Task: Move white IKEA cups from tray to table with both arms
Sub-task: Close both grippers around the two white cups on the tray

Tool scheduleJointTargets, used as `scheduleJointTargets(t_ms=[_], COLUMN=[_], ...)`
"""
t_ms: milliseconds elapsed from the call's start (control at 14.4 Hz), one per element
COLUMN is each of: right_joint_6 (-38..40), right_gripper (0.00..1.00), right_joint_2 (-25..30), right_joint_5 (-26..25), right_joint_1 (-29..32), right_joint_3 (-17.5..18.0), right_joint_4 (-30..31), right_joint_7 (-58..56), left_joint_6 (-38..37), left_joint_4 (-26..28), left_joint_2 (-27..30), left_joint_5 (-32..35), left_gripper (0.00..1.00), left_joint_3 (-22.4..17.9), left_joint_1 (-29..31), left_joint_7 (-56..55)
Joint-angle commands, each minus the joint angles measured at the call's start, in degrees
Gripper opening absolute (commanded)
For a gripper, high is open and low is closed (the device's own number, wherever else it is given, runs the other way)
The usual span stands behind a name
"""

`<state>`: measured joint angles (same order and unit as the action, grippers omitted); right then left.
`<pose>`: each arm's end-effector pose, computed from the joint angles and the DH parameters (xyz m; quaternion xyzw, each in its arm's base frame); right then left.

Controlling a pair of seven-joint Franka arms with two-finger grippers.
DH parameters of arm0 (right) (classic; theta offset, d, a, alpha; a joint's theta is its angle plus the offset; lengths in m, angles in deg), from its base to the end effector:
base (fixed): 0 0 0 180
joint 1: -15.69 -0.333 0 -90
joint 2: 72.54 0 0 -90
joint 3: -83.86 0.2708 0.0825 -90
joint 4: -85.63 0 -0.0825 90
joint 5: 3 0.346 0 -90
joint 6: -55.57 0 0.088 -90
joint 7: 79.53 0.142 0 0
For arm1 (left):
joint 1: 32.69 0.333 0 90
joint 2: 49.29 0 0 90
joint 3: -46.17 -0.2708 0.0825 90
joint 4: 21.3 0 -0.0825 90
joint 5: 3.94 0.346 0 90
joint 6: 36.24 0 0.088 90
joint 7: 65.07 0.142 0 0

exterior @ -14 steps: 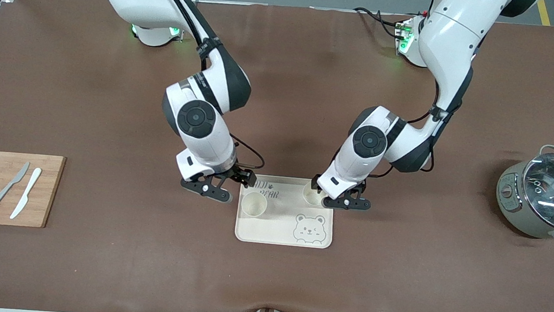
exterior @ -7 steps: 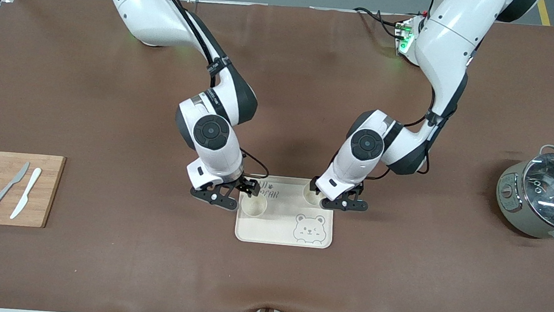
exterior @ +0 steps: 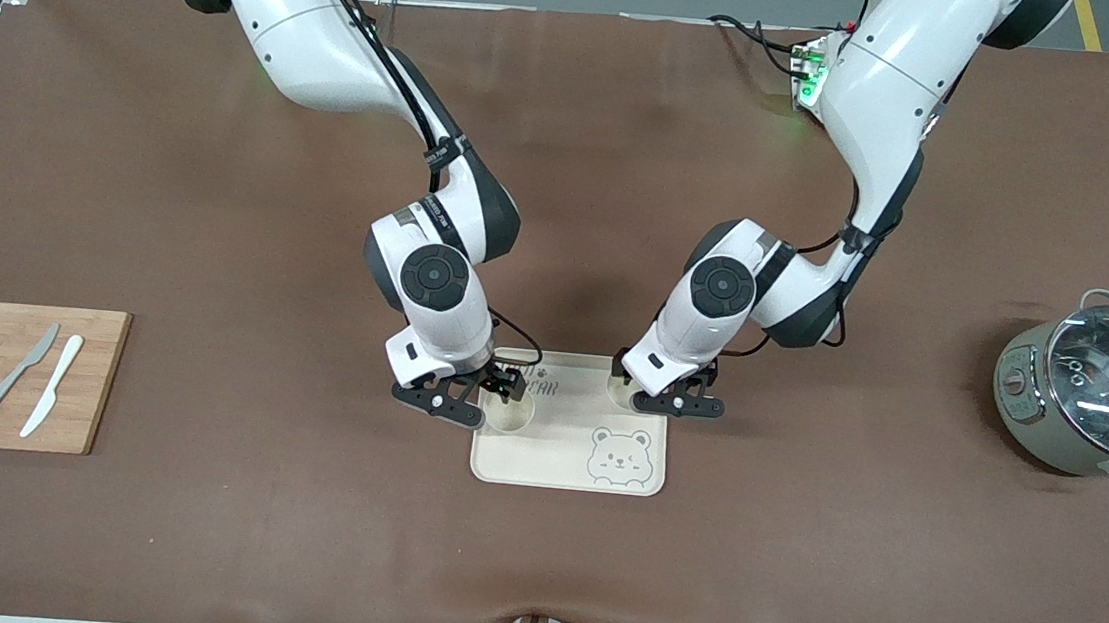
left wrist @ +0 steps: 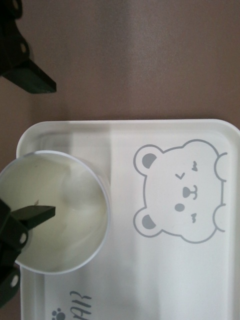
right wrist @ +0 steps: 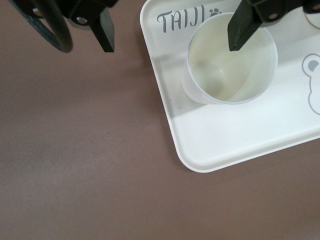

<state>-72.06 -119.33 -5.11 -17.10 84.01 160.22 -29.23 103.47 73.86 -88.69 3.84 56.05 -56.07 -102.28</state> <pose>0.5848 0.3759 0.2170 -0.9884 0.1408 -0.0502 0.0256 0.5428 -0.3427 0.1778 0.9986 0.0069 0.0378 0.0354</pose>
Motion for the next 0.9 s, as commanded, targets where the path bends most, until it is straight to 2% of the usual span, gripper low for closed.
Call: scheduleJointTargets(t_ms=[0, 554, 693, 762, 832], right_joint_6=[-1.2, -5.3, -5.5, -5.6, -5.6], right_gripper=[1.0, 1.0, 1.0, 0.8, 0.55], right_joint_2=[-1.8, -4.5, -4.5, -4.5, -4.5], right_joint_5=[-1.1, -1.1, -1.0, -0.9, -0.9], right_joint_1=[-0.8, -1.6, -1.6, -1.6, -1.5], right_joint_3=[-0.6, -0.6, -0.6, -0.5, -0.5], right_joint_4=[-1.8, -1.8, -1.8, -1.8, -1.8], right_joint_7=[2.0, 3.8, 3.8, 3.8, 3.8], left_joint_6=[0.3, 0.3, -1.4, -2.4, -3.2], left_joint_4=[-1.0, -0.9, 1.1, 2.7, 4.3], left_joint_2=[-0.6, 0.1, 3.5, 5.7, 7.5], left_joint_5=[1.9, 1.9, 2.0, 2.1, 2.1], left_gripper=[0.0, 0.0, 0.0, 0.0, 0.0], left_joint_3=[-0.1, -0.3, -0.2, 0.0, 0.0], left_joint_1=[-0.4, 0.4, 2.4, 3.2, 4.0], left_joint_7=[-3.7, -3.2, -1.0, 0.6, 2.1])
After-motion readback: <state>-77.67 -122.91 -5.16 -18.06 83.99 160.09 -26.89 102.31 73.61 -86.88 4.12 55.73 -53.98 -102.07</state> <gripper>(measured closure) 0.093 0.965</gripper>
